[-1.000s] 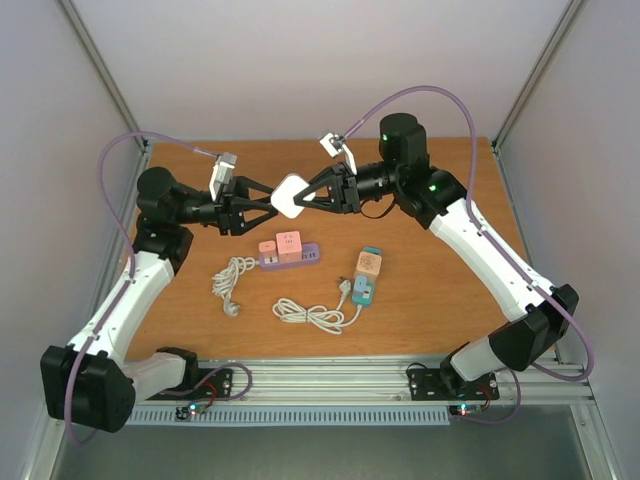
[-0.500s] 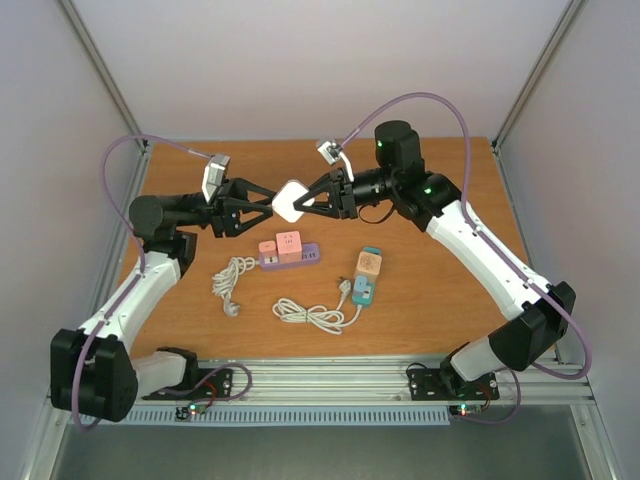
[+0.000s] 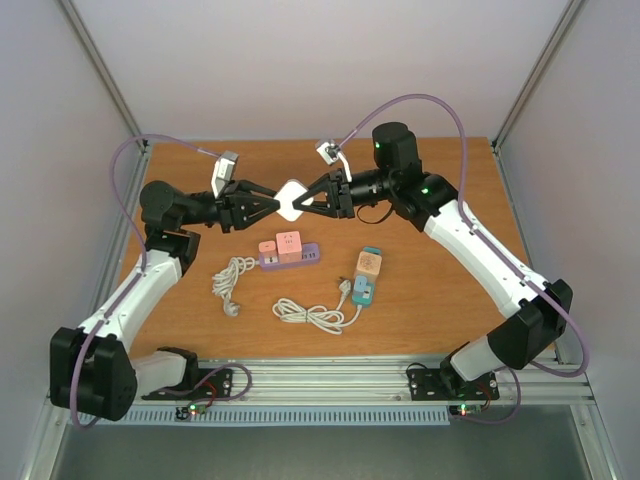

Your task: Pull the plug off the socket

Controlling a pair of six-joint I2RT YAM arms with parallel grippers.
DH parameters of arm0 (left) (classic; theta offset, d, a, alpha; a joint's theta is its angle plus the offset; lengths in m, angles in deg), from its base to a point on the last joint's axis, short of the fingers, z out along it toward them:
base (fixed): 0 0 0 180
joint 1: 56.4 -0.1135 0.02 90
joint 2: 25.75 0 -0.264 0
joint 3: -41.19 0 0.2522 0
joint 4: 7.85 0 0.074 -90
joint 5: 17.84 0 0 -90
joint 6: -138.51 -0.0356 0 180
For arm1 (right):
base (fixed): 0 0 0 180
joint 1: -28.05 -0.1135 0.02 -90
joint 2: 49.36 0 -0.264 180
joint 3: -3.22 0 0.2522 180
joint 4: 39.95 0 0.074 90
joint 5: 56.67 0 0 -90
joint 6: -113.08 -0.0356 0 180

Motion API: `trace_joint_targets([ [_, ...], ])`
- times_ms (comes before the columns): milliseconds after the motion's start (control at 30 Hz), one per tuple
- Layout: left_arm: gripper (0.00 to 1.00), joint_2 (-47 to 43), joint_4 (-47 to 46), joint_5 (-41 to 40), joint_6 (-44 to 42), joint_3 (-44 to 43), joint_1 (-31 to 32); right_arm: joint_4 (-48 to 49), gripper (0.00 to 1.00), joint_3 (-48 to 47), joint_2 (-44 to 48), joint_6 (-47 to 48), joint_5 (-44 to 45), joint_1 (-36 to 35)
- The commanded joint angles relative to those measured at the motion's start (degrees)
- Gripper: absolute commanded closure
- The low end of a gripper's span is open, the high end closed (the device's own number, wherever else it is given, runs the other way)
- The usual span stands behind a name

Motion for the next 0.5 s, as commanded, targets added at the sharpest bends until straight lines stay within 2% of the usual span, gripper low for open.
trace_joint_targets([
  [0,0.67,-1.62,9.19,-0.48,-9.58,-1.26,1.07,2.18,0.99,-0.11,0.06,0.01,-1.33,-0.68],
  [167,0.84,-1.68,7.14,0.18,-8.81,-0.62,1.25,2.23,0.98,0.03,-0.12,0.29,-1.91,-0.66],
  [233,0.90,-1.63,5.77,0.29,-7.84,-0.40,1.34,2.19,0.94,0.05,-0.15,0.17,-2.67,-0.69],
  [367,0.99,-1.53,3.82,0.29,-6.11,-0.04,1.33,2.18,0.62,-0.18,-0.11,-0.65,-3.13,-0.59],
  [467,0.99,-1.54,4.12,0.06,-6.24,0.01,1.35,2.16,0.51,-0.86,-0.06,-1.01,-2.70,-0.60],
])
